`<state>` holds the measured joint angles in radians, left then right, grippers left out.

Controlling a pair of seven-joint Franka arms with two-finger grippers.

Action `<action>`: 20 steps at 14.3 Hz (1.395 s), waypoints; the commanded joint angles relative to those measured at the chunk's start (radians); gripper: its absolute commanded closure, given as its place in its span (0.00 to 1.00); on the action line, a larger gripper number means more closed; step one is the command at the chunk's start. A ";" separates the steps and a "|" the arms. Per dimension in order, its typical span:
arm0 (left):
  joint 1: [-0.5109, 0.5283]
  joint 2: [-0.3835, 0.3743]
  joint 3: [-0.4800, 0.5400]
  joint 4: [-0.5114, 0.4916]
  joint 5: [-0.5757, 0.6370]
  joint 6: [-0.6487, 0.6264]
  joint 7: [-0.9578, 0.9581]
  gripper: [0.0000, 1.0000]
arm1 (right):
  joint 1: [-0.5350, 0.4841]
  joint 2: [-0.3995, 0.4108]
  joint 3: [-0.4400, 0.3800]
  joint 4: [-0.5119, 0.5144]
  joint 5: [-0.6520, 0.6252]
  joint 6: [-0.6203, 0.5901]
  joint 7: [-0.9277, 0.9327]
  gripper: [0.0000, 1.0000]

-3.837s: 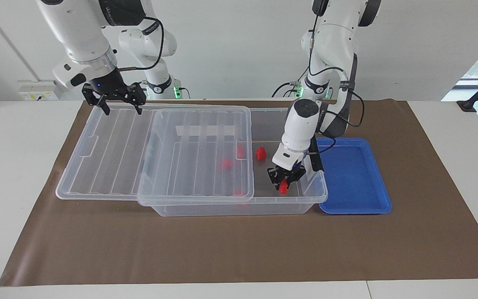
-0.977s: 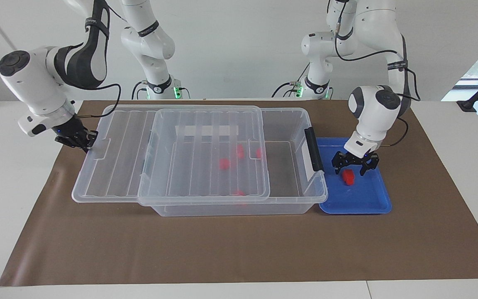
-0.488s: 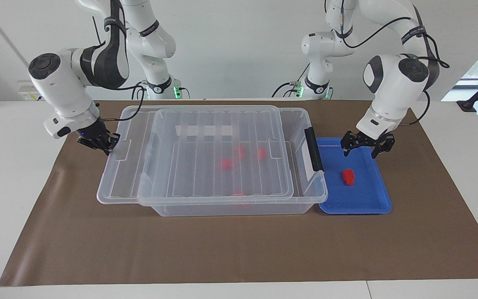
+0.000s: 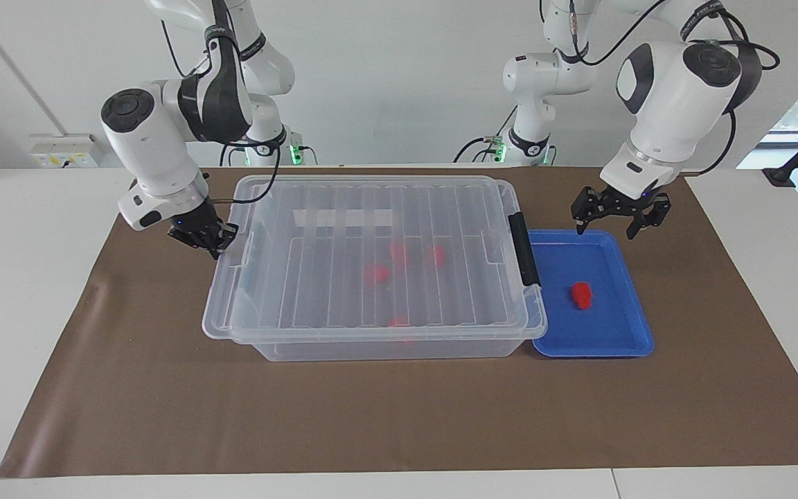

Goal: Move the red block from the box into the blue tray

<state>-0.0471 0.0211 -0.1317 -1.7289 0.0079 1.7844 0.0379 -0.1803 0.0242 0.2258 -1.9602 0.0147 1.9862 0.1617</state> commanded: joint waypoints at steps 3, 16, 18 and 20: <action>0.012 0.005 0.013 0.132 -0.016 -0.138 -0.006 0.00 | 0.024 -0.007 0.003 -0.009 0.001 0.010 0.048 1.00; 0.046 -0.013 0.009 0.124 -0.017 -0.135 0.004 0.00 | -0.013 0.005 0.003 0.329 -0.001 -0.366 0.004 0.00; 0.055 -0.015 0.007 0.132 -0.017 -0.152 0.004 0.00 | -0.013 -0.009 0.001 0.374 -0.001 -0.440 0.004 0.00; 0.044 -0.015 0.023 0.138 -0.019 -0.177 0.005 0.00 | -0.008 -0.045 0.003 0.356 -0.002 -0.452 0.010 0.00</action>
<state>0.0007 0.0141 -0.1213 -1.6033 0.0068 1.6464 0.0389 -0.1825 0.0014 0.2206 -1.5996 0.0148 1.5557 0.1864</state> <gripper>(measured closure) 0.000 0.176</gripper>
